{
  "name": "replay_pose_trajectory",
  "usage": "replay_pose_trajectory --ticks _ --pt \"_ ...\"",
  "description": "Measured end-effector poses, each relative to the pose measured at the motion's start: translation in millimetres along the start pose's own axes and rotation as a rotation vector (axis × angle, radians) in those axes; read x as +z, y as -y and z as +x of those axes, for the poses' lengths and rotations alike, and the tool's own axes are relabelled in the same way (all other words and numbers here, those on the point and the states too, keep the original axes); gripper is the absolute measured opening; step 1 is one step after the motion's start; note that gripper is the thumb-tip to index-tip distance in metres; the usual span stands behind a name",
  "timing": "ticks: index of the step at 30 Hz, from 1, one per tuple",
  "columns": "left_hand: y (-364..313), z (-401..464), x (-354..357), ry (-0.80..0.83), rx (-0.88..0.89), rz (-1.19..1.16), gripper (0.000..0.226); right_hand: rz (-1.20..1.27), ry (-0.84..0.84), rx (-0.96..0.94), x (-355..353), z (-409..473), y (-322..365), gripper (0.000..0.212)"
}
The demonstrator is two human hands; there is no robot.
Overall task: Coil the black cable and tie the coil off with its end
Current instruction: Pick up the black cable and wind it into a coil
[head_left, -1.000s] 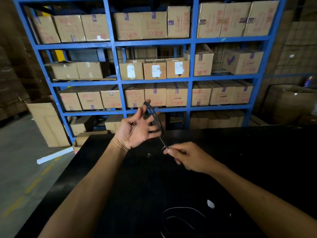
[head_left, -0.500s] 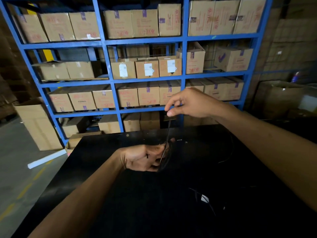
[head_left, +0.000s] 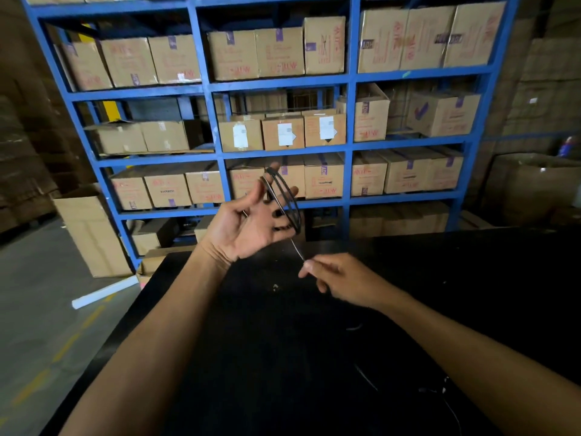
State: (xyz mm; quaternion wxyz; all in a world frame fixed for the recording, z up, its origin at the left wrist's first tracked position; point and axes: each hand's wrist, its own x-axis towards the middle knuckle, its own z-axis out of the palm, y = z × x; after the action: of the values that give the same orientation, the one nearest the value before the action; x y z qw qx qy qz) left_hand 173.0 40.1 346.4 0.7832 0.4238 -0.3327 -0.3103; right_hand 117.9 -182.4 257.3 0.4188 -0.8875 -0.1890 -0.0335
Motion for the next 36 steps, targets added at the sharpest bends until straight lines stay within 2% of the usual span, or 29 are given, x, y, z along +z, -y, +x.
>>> replay_pose_trajectory --ticks 4,7,9,11,15,17,19,24,28,32,36 --pt "-10.4 -7.1 -29.6 -0.224 0.007 0.07 0.043 -0.057 0.076 -0.026 -7.7 -20.0 1.5 0.02" --pt "-4.4 -21.0 -51.0 -0.293 -0.111 0.111 0.049 -0.13 0.036 -0.039 -40.5 -21.5 12.0 0.01" --pt "5.4 -26.8 -54.9 -0.301 -0.185 0.127 0.045 -0.201 0.004 -0.052 -66.3 -16.4 22.6 0.011" --pt "17.1 -26.8 -47.6 -0.29 -0.287 0.204 0.036 -0.226 -0.026 -0.076 -89.0 -9.4 34.3 0.012" --pt "43.6 -21.1 -21.4 -0.158 -0.561 0.372 0.042 -0.316 -0.169 -0.212 -115.2 7.6 57.9 0.008" --pt "54.0 -17.0 -8.8 -0.077 -0.636 0.384 0.052 -0.346 -0.222 -0.262 -120.0 15.8 63.7 0.009" --pt "59.8 -13.6 5.5 0.037 -0.657 0.327 0.048 -0.341 -0.258 -0.27 -121.0 22.8 62.5 0.01" --pt "53.5 -12.2 27.3 0.21 -0.533 0.154 0.053 -0.31 -0.267 -0.187 -105.1 28.8 35.0 0.007" --pt "32.7 -5.2 26.9 0.227 -0.295 -0.023 0.061 -0.121 -0.233 -0.067 -61.1 17.0 4.5 0.016" --pt "14.7 7.3 14.4 0.167 -0.054 -0.086 0.059 -0.006 -0.171 -0.054 -12.6 -2.9 -4.1 0.02" --pt "2.0 0.2 -14.1 -0.024 -0.057 -0.027 0.047 -0.085 -0.073 -0.042 -0.7 -21.6 -3.9 0.015"
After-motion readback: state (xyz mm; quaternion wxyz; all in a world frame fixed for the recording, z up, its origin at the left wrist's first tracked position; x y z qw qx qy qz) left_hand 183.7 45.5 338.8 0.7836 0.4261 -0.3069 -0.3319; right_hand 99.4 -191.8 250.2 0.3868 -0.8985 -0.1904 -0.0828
